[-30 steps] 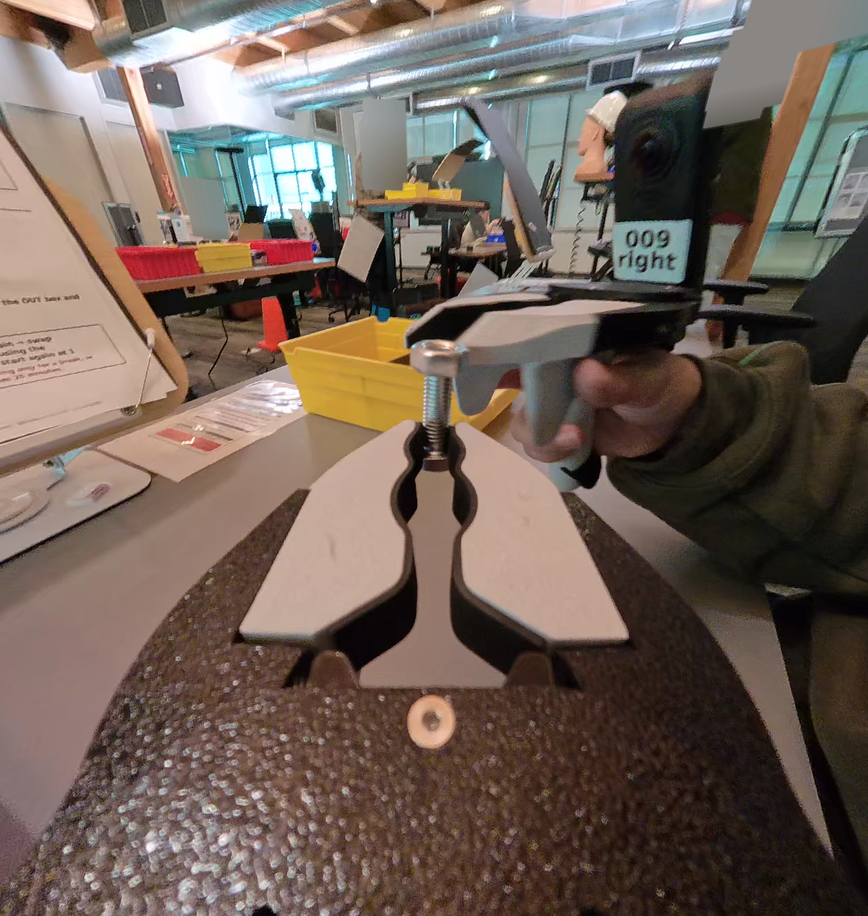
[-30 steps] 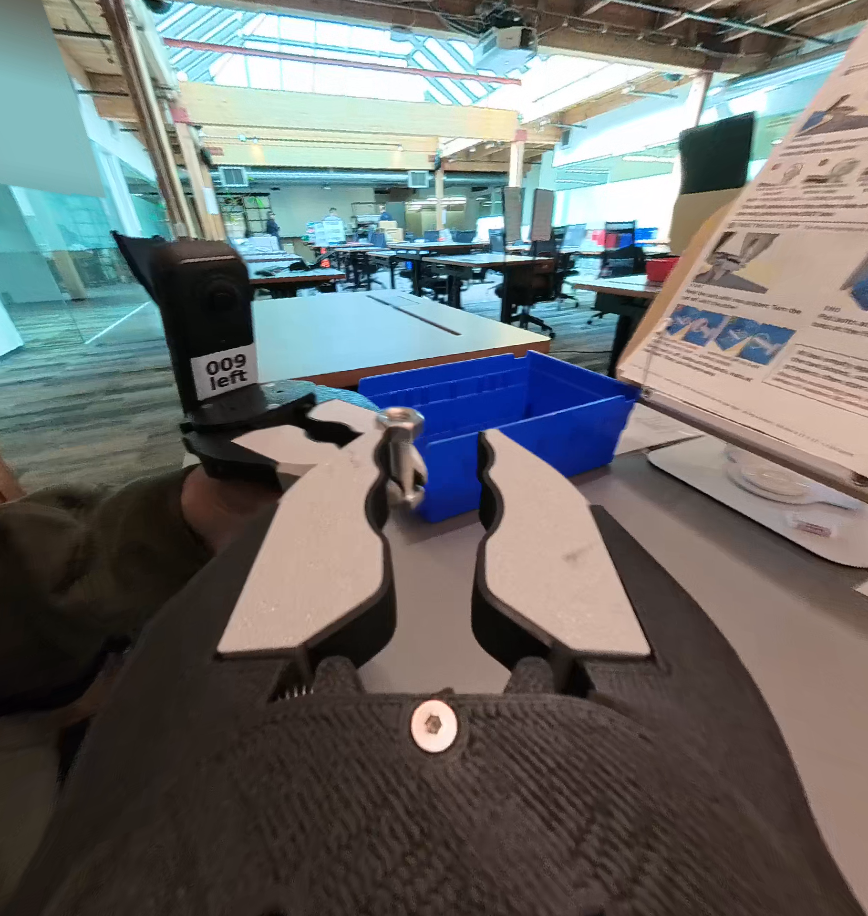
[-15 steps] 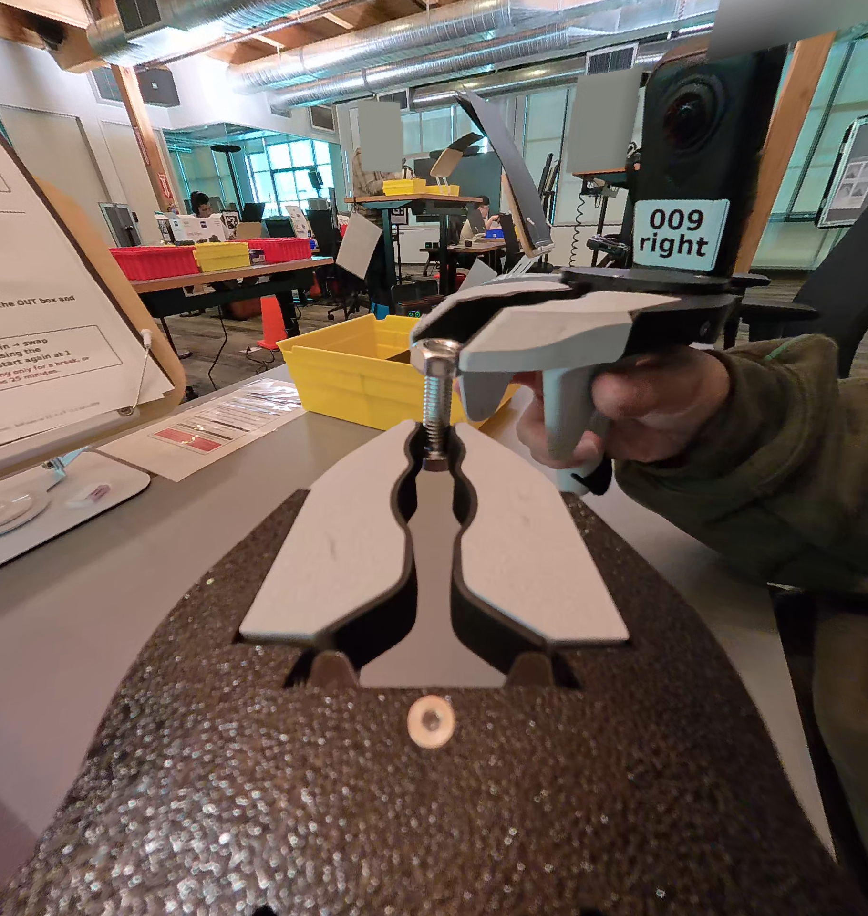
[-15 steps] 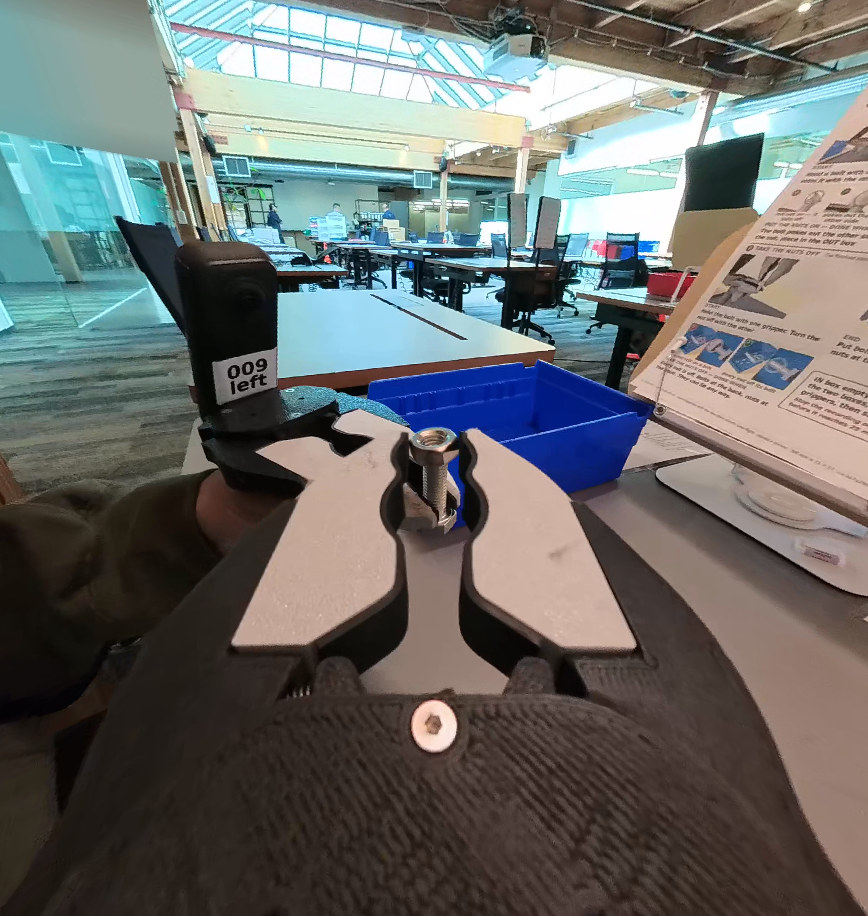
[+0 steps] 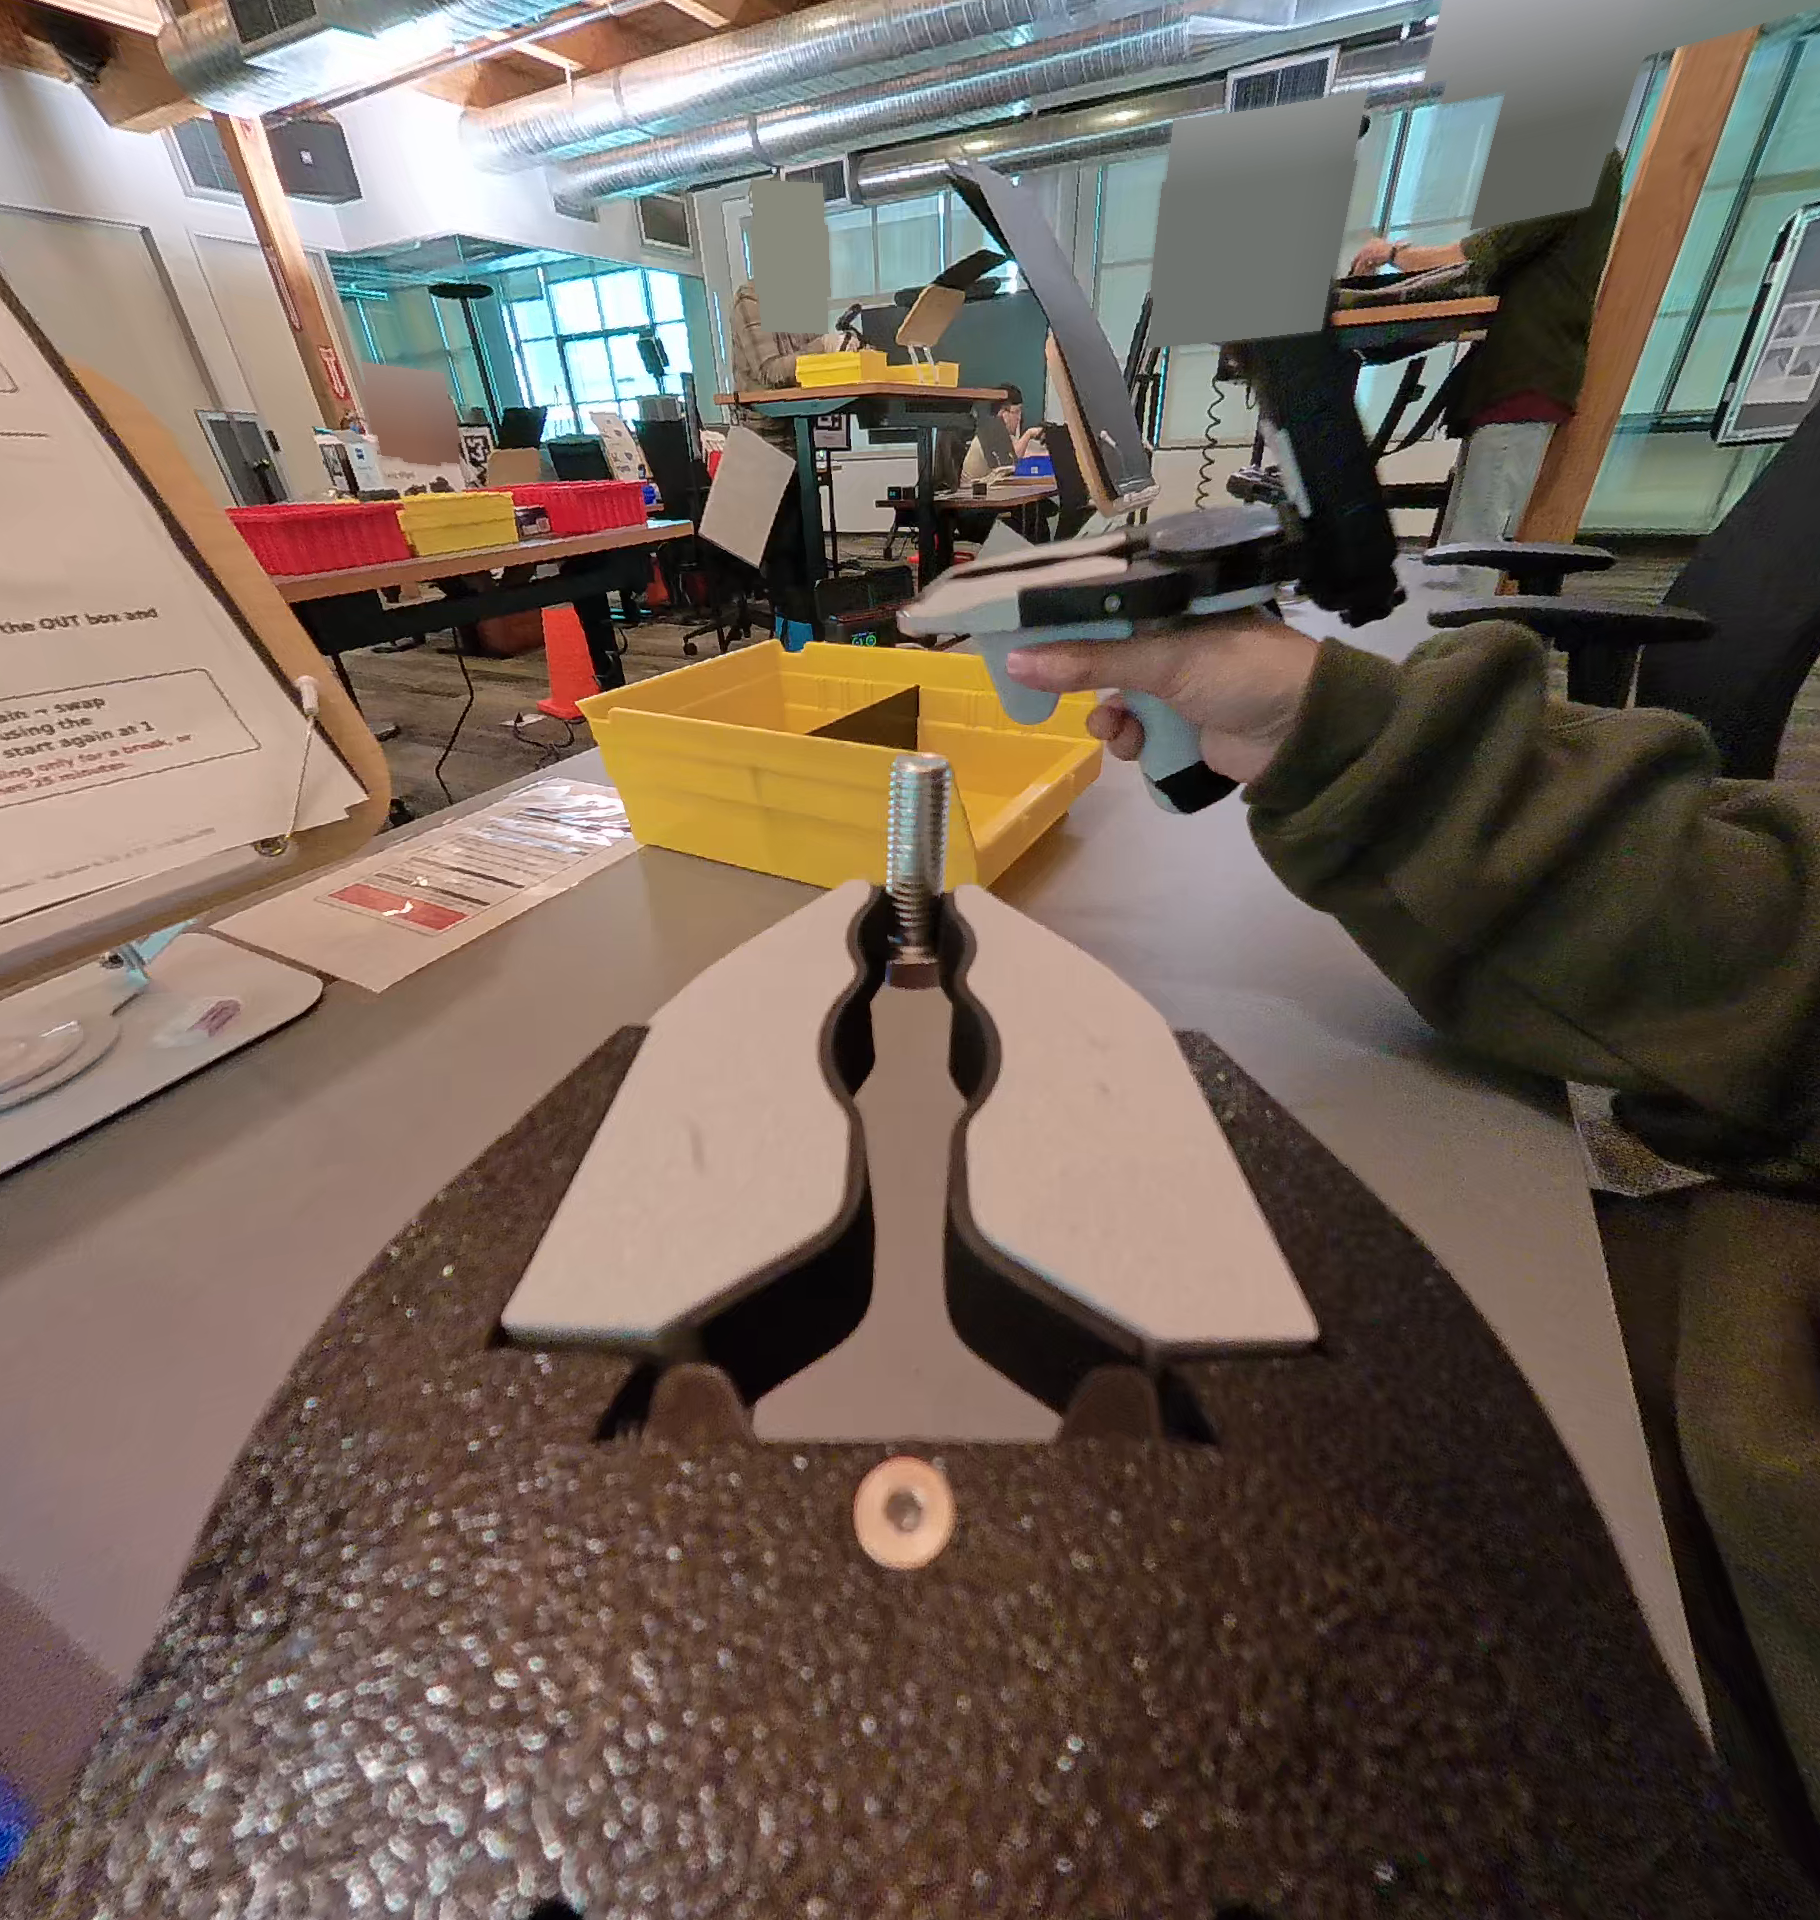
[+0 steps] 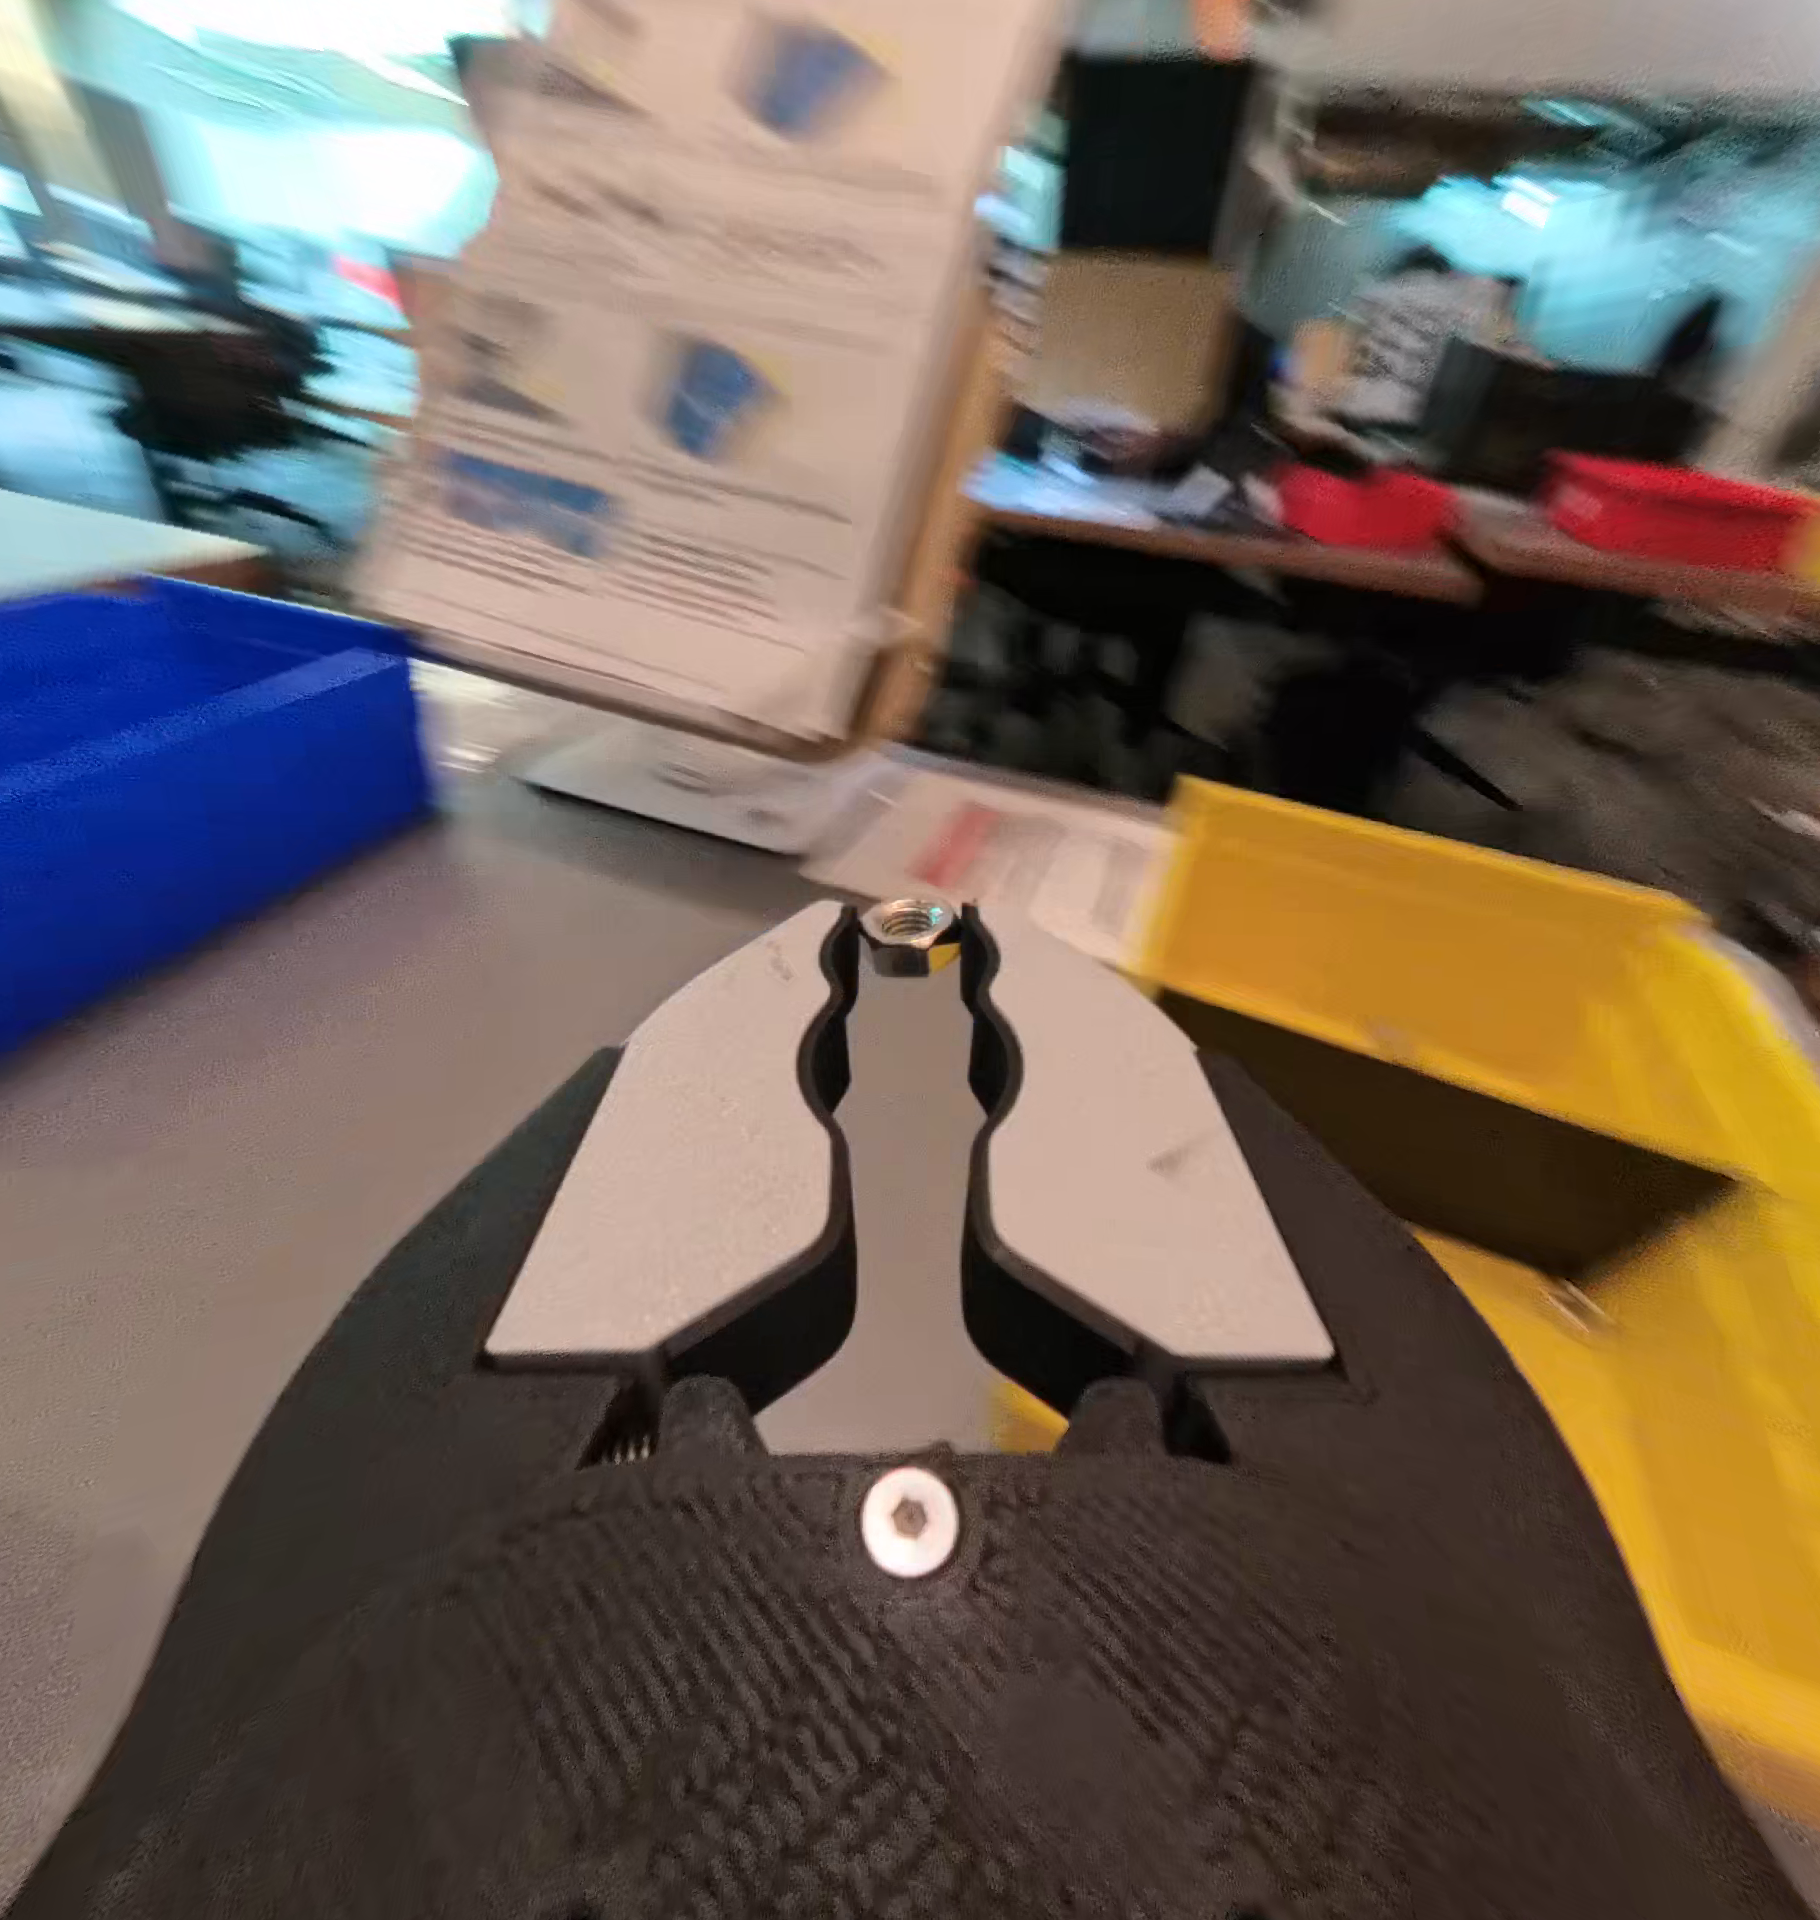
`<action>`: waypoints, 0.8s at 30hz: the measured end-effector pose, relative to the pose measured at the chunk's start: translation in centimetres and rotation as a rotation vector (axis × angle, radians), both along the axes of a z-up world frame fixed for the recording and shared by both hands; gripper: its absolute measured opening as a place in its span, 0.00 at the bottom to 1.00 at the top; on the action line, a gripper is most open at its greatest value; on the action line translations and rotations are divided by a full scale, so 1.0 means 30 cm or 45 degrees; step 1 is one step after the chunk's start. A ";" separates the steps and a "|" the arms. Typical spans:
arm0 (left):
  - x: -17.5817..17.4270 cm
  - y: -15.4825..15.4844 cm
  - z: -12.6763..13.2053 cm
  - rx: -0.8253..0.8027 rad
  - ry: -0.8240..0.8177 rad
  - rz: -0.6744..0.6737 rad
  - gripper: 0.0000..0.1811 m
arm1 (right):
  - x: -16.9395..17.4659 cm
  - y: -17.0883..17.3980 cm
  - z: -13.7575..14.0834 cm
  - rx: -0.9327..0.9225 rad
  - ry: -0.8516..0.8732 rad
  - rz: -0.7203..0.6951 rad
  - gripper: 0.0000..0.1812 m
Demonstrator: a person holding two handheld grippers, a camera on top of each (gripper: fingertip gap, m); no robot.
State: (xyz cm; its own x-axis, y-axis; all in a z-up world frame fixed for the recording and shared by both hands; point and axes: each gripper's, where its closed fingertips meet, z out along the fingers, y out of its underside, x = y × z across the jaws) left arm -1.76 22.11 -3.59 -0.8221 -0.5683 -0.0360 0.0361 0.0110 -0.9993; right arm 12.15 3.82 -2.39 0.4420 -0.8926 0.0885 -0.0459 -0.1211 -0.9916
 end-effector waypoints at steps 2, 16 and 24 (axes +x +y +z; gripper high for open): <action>0.003 0.002 0.002 -0.023 0.009 -0.008 0.05 | 0.071 -0.185 -0.095 -0.045 0.117 -0.187 0.10; 0.014 -0.066 -0.036 0.019 0.043 -0.058 0.05 | -0.169 0.168 -0.086 -0.087 0.112 0.648 0.22; -0.016 -0.112 -0.024 0.035 -0.003 -0.137 0.05 | -0.507 0.543 0.034 0.130 -0.036 1.309 0.15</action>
State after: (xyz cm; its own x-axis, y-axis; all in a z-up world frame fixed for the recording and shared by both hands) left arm -2.23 18.74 -4.29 -0.8782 -0.4754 -0.0525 0.0409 0.0348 -0.9986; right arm -3.04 20.09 -1.37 0.9945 -0.0886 0.0554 0.0552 -0.0039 -0.9985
